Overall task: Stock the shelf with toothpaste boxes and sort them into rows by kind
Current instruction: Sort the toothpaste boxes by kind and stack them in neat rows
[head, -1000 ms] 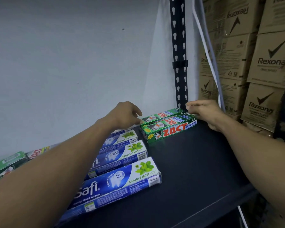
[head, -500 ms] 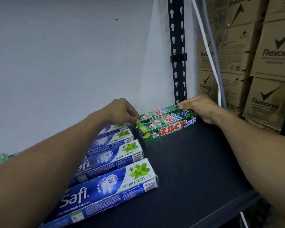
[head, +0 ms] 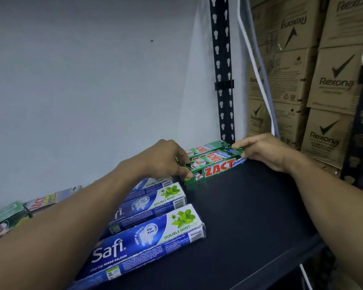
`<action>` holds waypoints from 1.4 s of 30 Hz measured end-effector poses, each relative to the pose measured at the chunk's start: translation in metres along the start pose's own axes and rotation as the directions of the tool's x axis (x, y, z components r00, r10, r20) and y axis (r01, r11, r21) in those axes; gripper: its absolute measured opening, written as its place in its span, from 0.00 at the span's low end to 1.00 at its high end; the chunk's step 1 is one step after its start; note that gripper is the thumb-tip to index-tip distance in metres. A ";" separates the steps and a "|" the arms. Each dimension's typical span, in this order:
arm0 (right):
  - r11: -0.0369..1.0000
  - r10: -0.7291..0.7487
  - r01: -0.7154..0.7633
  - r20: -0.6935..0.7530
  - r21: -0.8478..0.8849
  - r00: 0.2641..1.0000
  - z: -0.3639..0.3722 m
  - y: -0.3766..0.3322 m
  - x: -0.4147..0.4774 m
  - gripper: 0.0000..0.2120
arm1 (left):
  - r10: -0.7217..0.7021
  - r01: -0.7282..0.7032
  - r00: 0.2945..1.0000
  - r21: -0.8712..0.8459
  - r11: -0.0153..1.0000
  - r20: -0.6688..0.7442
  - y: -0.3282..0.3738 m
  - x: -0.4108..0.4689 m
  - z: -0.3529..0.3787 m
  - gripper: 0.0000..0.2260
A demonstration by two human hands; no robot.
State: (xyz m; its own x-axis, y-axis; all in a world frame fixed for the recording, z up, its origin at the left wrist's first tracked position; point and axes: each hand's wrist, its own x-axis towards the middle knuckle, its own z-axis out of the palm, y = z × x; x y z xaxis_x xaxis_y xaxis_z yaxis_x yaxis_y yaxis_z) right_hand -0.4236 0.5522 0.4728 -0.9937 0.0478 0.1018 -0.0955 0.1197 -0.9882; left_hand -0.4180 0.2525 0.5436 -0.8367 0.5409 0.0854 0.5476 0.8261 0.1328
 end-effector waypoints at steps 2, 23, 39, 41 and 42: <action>0.999 -0.012 0.011 -0.012 -0.041 1.000 0.001 0.002 -0.003 0.19 | 0.000 -0.001 1.000 -0.009 1.000 -0.011 -0.001 0.000 0.002 0.22; 0.570 -0.535 0.625 0.337 -0.533 0.775 0.187 -0.100 -0.097 0.21 | -0.159 0.210 0.791 0.019 0.977 -0.591 -0.080 -0.267 -0.026 0.11; 0.315 -0.302 0.801 0.747 -0.509 0.593 0.437 -0.137 -0.136 0.28 | -0.482 0.469 0.445 -0.262 0.843 -0.755 -0.142 -0.413 0.024 0.14; 0.325 -0.273 0.796 0.755 -0.510 0.596 0.442 -0.132 -0.135 0.26 | -0.486 0.456 0.455 -0.274 0.847 -0.746 -0.143 -0.414 0.024 0.15; 0.324 -0.271 0.796 0.756 -0.511 0.596 0.443 -0.129 -0.135 0.27 | -0.488 0.448 0.457 -0.281 0.849 -0.744 -0.144 -0.415 0.024 0.15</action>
State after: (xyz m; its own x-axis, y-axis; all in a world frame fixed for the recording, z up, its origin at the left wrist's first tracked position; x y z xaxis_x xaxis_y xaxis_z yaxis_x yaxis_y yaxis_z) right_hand -0.3040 0.0912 0.5359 -0.6113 -0.7534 0.2423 -0.7914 0.5839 -0.1809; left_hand -0.1494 -0.0867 0.4654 -0.6507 -0.2729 0.7086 0.0891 0.8993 0.4281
